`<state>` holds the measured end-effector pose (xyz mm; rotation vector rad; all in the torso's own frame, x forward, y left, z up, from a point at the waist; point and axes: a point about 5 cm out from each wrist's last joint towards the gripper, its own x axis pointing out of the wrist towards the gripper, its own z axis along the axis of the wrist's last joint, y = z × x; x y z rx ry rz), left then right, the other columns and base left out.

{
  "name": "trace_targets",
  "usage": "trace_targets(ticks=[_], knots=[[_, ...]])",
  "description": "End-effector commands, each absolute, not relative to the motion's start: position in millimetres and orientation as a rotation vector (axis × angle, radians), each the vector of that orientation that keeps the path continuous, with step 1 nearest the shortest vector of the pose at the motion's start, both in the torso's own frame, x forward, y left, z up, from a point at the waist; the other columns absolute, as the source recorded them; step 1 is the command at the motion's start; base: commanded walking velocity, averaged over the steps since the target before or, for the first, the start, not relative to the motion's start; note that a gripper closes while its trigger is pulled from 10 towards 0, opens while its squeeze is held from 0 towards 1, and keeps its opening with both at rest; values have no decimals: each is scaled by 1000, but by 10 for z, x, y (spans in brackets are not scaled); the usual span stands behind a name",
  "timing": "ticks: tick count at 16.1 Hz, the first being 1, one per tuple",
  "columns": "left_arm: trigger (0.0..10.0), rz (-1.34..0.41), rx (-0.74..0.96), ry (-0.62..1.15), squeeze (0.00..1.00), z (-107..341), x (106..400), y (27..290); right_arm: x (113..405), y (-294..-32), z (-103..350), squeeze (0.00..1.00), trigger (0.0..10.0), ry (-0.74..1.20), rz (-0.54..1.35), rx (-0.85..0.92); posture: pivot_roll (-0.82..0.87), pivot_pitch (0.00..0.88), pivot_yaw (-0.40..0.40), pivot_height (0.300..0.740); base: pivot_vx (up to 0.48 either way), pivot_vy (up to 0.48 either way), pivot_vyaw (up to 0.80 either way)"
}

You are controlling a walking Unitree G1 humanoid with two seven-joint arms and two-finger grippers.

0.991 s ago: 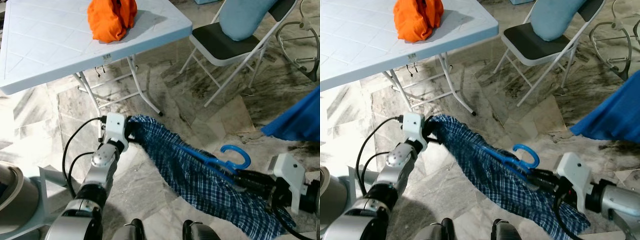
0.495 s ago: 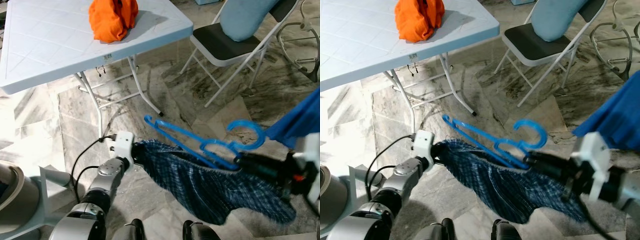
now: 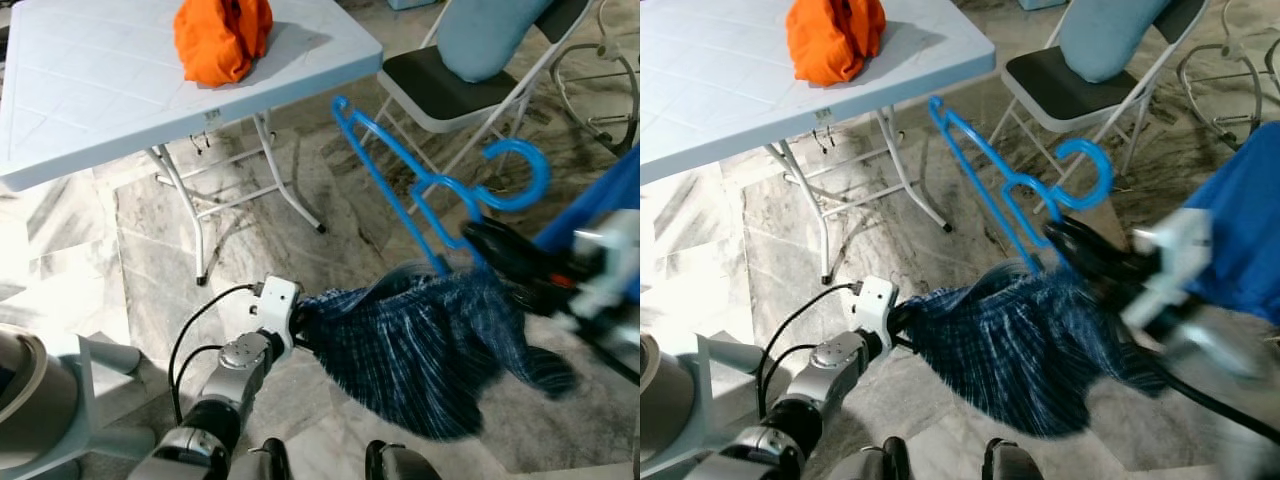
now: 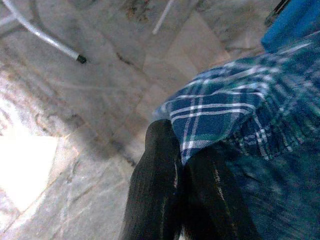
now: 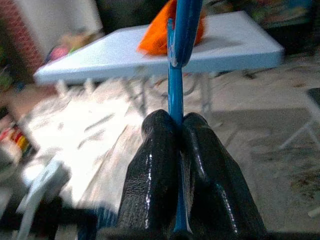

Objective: Hang hanger

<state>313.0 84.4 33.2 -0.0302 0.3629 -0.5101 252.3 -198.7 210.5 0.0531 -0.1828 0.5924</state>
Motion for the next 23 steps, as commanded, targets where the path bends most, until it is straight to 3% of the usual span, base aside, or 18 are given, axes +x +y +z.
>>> trace_targets(ticks=[1,3,6,10,14,15,16,19,23], knots=[[0,-515,-27,365,0,292,3082,857,2573,-1931,2123,0,10000,-221,540,65,-217,230,70,740,0,0,0],[0,-531,-9,362,0,283,3053,831,2747,-1754,2119,0,10000,-277,460,136,-208,229,73,740,0,0,0],[0,-531,8,351,0,277,3028,853,2873,-1687,2109,0,10000,-308,383,136,-200,226,73,740,0,0,0],[0,-460,8,240,0,453,3119,921,2999,-1764,2153,0,10000,-347,243,94,-192,225,68,740,0,0,0],[0,-262,62,70,0,762,3221,1149,2903,-1867,1855,0,10000,-232,198,41,-169,230,73,740,0,0,0],[4235,-223,78,36,0,816,3203,1204,2864,-1883,1765,0,10000,-204,187,16,-166,231,76,740,0,0,0],[10000,-214,76,6,0,858,3163,1245,2820,-1893,1671,0,10000,-176,170,1,-163,230,81,740,0,0,0],[10000,-145,124,-18,0,844,3005,1482,2659,-1911,1287,0,10000,-53,92,-39,-144,221,88,740,0,0,0],[10000,-70,232,-16,0,840,2902,1711,2537,-1664,1098,0,10000,-11,197,-10,-131,214,85,740,0,0,0]])
